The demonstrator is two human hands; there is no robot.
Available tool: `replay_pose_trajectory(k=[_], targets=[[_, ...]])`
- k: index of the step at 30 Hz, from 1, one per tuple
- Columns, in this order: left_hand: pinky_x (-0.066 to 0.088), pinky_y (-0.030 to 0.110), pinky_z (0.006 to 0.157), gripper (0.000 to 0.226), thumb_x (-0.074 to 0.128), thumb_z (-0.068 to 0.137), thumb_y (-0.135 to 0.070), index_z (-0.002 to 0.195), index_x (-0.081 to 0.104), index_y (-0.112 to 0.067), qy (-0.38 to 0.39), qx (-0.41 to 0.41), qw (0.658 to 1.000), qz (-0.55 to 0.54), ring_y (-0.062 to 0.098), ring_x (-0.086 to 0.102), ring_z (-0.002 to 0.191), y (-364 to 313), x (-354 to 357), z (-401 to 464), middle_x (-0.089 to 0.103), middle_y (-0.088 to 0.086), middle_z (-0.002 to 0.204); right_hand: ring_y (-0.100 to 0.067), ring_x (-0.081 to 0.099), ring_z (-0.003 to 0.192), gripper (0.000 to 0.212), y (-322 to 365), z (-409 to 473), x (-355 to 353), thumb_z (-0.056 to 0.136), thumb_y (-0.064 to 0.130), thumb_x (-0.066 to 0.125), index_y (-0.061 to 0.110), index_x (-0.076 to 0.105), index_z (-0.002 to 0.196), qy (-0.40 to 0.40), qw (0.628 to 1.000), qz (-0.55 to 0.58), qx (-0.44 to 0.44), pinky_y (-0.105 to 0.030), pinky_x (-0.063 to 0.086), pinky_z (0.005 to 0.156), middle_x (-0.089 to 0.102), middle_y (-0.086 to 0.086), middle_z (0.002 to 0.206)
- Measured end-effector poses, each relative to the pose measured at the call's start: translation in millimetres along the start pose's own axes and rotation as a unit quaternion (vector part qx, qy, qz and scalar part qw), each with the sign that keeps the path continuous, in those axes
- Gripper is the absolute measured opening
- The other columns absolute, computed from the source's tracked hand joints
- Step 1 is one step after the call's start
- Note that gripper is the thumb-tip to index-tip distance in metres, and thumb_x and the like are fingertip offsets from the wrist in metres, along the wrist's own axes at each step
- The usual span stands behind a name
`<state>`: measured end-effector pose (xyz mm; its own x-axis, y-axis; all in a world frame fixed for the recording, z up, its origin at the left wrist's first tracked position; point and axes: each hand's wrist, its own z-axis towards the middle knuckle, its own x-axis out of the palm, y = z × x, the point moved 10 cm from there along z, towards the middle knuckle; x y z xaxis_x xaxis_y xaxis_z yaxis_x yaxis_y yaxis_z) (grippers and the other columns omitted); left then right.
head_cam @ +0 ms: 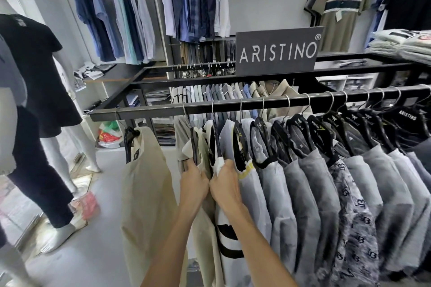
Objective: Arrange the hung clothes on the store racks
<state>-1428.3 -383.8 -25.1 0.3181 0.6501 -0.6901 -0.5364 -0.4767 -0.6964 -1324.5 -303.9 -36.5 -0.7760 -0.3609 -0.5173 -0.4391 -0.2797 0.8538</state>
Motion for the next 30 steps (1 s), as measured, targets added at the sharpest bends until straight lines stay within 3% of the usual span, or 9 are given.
replay_pose_trajectory(k=[4, 9, 16, 21, 25, 28, 30], targets=[[0.037, 0.039, 0.065, 0.039, 0.043, 0.093, -0.005, 0.132, 0.037, -0.002, -0.003, -0.008, 1.0, 0.008, 0.042, 0.058, 0.09, 2, 0, -1, 0.062, 0.021, 0.096, -0.039, 0.058, 0.114, 0.028, -1, -3, 3, 0.093, 0.007, 0.051, 0.005, 0.041, 0.119, 0.01, 1.0, 0.002, 0.005, -0.04, 0.046, 0.087, 0.059, -0.02, 0.121], [0.034, 0.038, 0.068, 0.042, 0.041, 0.093, -0.003, 0.135, 0.035, -0.001, -0.006, -0.016, 1.0, 0.02, 0.044, 0.057, 0.096, 2, -2, -2, 0.061, 0.024, 0.107, -0.039, 0.058, 0.11, 0.022, -1, -7, 3, 0.091, 0.005, 0.049, 0.012, 0.036, 0.106, 0.019, 1.0, 0.012, 0.008, -0.038, 0.045, 0.083, 0.059, -0.019, 0.116], [0.043, 0.042, 0.073, 0.044, 0.042, 0.091, -0.002, 0.135, 0.038, -0.002, -0.017, -0.03, 0.999, 0.017, 0.043, 0.058, 0.096, 3, -4, -3, 0.063, 0.024, 0.106, -0.039, 0.057, 0.112, 0.027, -3, -9, 7, 0.09, 0.003, 0.047, 0.009, 0.039, 0.115, 0.028, 0.999, 0.044, 0.01, -0.043, 0.049, 0.089, 0.056, -0.018, 0.121], [0.036, 0.035, 0.069, 0.046, 0.045, 0.09, -0.003, 0.136, 0.039, -0.003, -0.025, -0.029, 0.999, 0.007, 0.038, 0.057, 0.096, 4, -7, -4, 0.055, 0.014, 0.095, -0.036, 0.058, 0.108, 0.026, -9, -4, 10, 0.091, 0.003, 0.047, 0.011, 0.04, 0.115, 0.033, 0.997, 0.063, 0.012, -0.042, 0.05, 0.087, 0.056, -0.013, 0.118], [0.044, 0.039, 0.079, 0.048, 0.05, 0.095, -0.016, 0.139, 0.036, -0.004, -0.022, -0.045, 0.999, -0.015, 0.038, 0.058, 0.105, 7, -10, -3, 0.061, 0.018, 0.111, -0.027, 0.06, 0.1, 0.031, -14, 0, 12, 0.091, 0.007, 0.053, 0.017, 0.039, 0.117, 0.03, 0.995, 0.1, 0.0, -0.042, 0.053, 0.083, 0.059, -0.009, 0.116], [0.047, 0.039, 0.093, 0.055, 0.057, 0.093, -0.04, 0.137, 0.039, -0.013, -0.061, -0.043, 0.996, -0.051, 0.03, 0.057, 0.114, 14, -31, -4, 0.059, 0.009, 0.126, -0.027, 0.057, 0.112, 0.044, -5, -5, -2, 0.09, 0.016, 0.066, 0.014, 0.041, 0.126, -0.041, 0.993, 0.093, -0.054, -0.04, 0.05, 0.092, 0.058, -0.008, 0.123], [0.042, 0.03, 0.092, 0.049, 0.059, 0.093, -0.039, 0.131, 0.048, -0.01, -0.115, -0.022, 0.991, -0.065, 0.026, 0.057, 0.114, 18, -63, -1, 0.058, 0.007, 0.125, -0.025, 0.049, 0.128, 0.047, 17, -18, -17, 0.091, 0.014, 0.066, 0.011, 0.045, 0.132, -0.118, 0.981, 0.093, -0.124, -0.039, 0.042, 0.107, 0.053, -0.008, 0.134]])
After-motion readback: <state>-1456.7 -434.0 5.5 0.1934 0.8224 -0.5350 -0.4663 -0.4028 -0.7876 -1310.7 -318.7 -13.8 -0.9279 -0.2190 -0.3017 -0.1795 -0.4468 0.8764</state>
